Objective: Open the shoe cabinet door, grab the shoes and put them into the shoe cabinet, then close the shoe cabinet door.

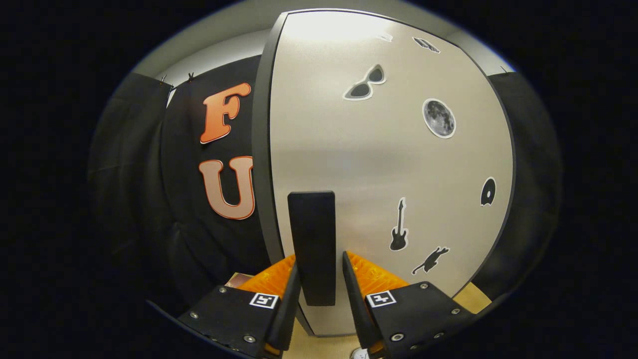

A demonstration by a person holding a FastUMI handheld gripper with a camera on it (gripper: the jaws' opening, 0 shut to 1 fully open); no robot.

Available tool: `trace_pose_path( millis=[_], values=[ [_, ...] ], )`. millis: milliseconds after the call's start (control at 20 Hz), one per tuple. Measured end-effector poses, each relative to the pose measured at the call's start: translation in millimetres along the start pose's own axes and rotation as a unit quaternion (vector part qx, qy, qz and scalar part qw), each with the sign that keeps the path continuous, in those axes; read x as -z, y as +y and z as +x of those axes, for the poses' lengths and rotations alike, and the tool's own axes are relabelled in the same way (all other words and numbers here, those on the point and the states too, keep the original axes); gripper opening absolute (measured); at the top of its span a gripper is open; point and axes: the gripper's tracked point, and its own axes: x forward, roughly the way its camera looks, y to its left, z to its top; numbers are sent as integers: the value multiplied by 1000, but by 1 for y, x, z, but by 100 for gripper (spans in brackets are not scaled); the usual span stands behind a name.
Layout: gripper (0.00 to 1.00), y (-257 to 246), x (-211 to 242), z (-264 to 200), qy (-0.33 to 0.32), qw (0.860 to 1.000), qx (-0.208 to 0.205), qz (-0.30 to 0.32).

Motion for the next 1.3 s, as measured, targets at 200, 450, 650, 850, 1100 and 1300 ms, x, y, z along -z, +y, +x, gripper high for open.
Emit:
trace_pose_path(
  millis=[200, 450, 650, 850, 1100, 1300],
  values=[
    [31, 2, 2, -3, 6, 1000, 3, 16],
    [24, 2, 2, -11, 3, 1000, -15, 8],
    [21, 3, -1, -24, 7, 999, -35, 8],
    [21, 0, -3, -37, 11, 998, -55, 5],
    [21, -9, -5, -54, 2, 997, -79, 1],
    [21, -24, -1, -71, 5, 997, -81, 1]
  ],
)
